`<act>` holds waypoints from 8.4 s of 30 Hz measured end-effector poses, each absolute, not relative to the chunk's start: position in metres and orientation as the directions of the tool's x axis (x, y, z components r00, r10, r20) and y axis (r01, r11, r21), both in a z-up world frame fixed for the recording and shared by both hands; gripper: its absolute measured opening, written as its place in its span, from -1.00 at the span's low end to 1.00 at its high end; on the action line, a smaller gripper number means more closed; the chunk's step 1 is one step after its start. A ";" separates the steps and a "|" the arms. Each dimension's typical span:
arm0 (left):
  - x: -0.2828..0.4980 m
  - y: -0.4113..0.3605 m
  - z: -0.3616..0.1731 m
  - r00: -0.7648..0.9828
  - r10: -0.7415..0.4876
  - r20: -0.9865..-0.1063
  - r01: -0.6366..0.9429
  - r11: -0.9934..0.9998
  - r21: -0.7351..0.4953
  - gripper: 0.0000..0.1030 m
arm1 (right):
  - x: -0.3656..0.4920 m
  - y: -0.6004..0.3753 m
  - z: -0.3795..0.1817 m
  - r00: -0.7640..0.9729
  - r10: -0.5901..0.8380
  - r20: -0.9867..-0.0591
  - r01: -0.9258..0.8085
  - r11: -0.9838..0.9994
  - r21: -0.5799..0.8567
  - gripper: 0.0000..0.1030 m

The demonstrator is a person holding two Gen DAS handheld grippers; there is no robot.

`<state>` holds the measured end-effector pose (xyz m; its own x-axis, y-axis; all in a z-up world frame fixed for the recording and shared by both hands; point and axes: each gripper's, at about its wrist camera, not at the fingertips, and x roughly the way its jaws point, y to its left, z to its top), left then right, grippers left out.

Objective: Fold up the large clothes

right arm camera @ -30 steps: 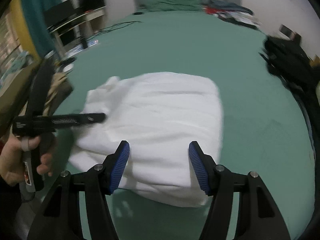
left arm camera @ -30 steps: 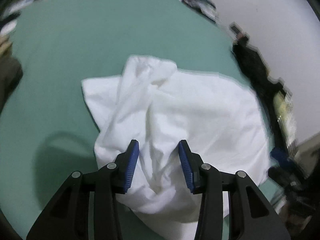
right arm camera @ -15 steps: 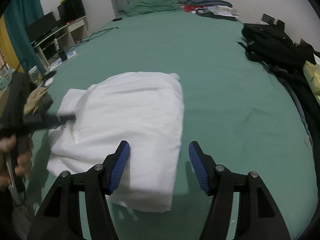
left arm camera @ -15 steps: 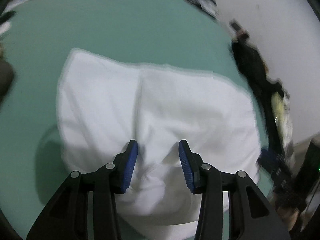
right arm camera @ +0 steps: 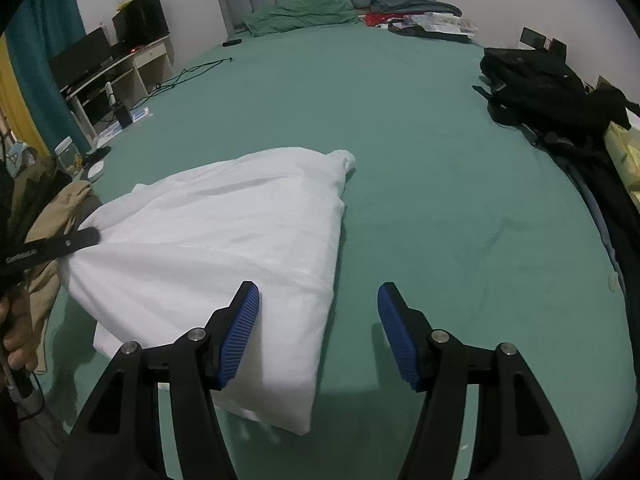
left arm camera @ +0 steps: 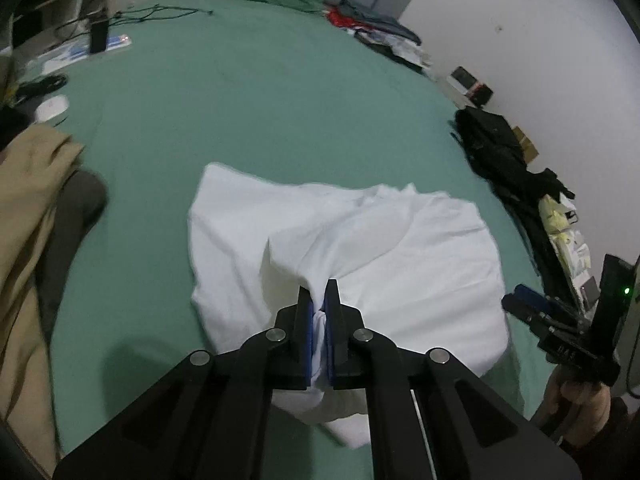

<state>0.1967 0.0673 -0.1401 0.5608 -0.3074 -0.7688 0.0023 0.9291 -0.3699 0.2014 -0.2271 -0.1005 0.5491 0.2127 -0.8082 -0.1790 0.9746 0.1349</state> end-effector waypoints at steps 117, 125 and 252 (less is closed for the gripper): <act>0.179 0.053 -0.096 0.622 -0.492 -0.610 0.197 0.852 -0.486 -0.56 | 0.192 -0.124 -0.039 0.543 0.547 -0.637 -0.372 0.837 0.402 -0.60; 0.156 0.096 -0.082 0.683 -0.433 -0.588 0.134 0.866 -0.482 -0.56 | 0.190 -0.088 -0.031 0.528 0.588 -0.613 -0.437 0.807 0.398 -0.60; -0.003 -0.042 0.059 0.792 0.024 -0.610 -0.154 0.975 -0.161 0.31 | 0.050 -0.353 0.019 0.643 0.271 -0.717 -0.179 0.963 0.203 0.83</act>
